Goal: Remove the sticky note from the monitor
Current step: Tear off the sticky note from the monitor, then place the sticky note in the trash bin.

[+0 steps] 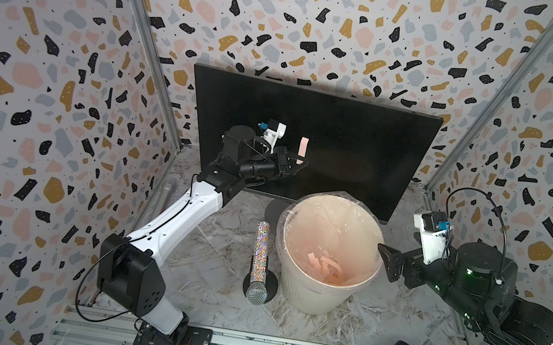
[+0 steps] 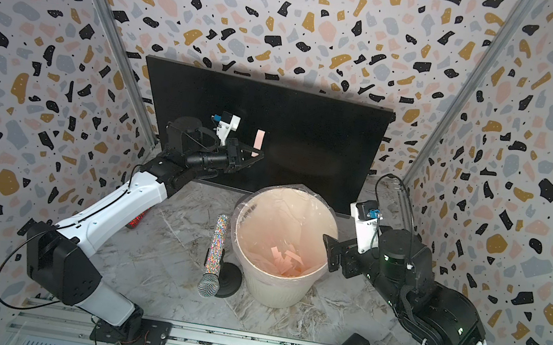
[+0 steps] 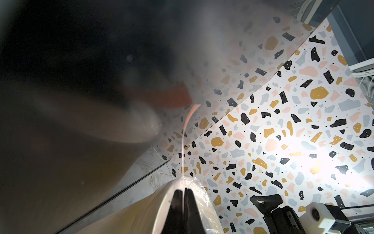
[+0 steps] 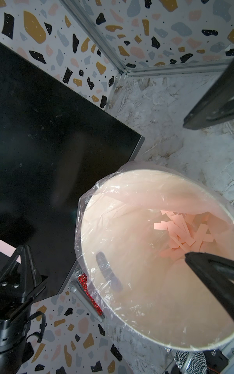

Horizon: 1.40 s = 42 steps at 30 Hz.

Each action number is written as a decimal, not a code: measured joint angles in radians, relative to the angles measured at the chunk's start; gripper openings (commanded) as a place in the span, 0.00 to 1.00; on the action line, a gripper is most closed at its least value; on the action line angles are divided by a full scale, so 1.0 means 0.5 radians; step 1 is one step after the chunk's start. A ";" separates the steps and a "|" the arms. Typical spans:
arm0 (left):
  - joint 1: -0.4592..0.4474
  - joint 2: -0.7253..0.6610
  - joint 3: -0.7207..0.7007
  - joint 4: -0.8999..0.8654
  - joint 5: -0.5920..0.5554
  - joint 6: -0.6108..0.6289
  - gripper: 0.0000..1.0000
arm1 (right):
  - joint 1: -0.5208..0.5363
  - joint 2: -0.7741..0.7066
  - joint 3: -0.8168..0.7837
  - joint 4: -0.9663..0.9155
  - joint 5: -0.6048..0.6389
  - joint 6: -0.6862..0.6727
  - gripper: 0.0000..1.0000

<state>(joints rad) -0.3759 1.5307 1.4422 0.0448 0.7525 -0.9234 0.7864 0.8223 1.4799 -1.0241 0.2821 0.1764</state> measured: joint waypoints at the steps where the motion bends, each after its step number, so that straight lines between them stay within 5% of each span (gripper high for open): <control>1: 0.000 -0.011 -0.024 -0.002 -0.004 -0.001 0.00 | 0.000 0.000 0.000 0.000 -0.001 0.000 1.00; 10: -0.065 -0.143 -0.166 -0.146 -0.048 0.034 0.00 | 0.000 0.001 0.000 0.000 0.000 0.002 1.00; 23: -0.507 -0.451 -0.202 -0.682 -0.205 0.426 0.00 | 0.000 0.001 0.000 0.000 0.000 0.005 1.00; 37: -1.032 -0.422 0.111 -1.384 -0.516 0.866 0.01 | 0.000 0.000 -0.001 0.000 0.008 0.004 1.00; 42: -1.174 -0.311 0.248 -1.589 -0.686 0.969 0.12 | 0.000 -0.014 -0.034 0.001 0.020 0.005 1.00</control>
<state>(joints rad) -0.9630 1.3754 1.5661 -0.7498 0.4095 -0.4389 0.7864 0.8150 1.4628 -1.0237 0.2920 0.1787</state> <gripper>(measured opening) 0.086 0.997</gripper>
